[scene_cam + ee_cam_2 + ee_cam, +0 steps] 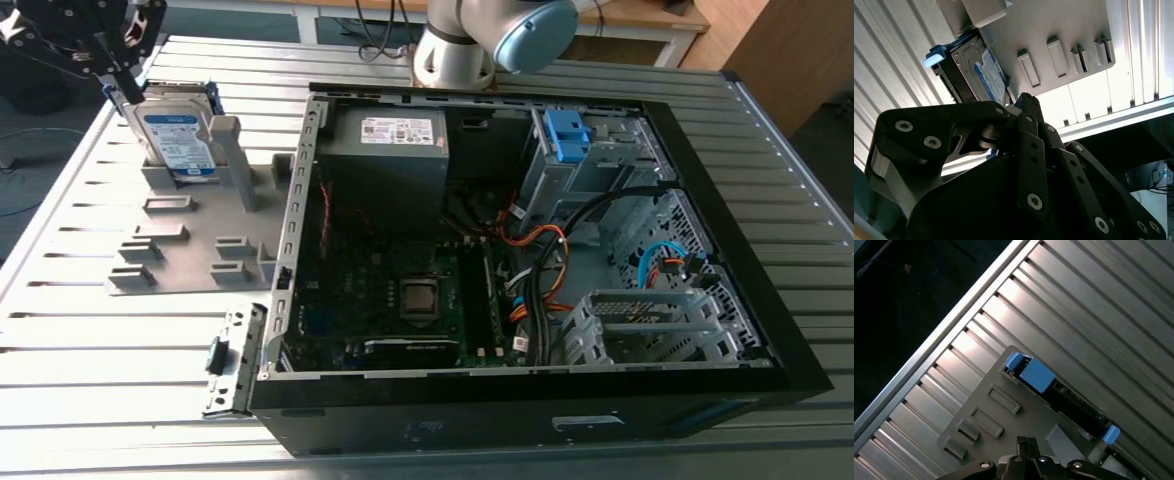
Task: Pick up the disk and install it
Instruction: 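Pick up the disk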
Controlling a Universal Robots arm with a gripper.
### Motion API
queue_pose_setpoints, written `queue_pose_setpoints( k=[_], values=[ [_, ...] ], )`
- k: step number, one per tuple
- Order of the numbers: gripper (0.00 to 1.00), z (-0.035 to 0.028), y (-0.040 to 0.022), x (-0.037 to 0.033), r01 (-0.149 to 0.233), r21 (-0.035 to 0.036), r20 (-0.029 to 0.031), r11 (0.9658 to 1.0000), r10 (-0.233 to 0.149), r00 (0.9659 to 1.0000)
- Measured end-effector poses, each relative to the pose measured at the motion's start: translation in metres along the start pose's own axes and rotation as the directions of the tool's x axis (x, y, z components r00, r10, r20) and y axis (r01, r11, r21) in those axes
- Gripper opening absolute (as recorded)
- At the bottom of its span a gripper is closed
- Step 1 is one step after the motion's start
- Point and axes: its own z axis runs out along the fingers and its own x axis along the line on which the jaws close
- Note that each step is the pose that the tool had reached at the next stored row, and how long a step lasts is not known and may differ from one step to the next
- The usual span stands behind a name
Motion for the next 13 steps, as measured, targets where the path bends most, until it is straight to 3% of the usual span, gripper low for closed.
queue_pose_setpoints(
  k=[13],
  values=[
    [0.11,0.0,0.0,0.0,0.065,-0.0018,-0.0005,0.9979,-0.065,0.9979]
  ],
)
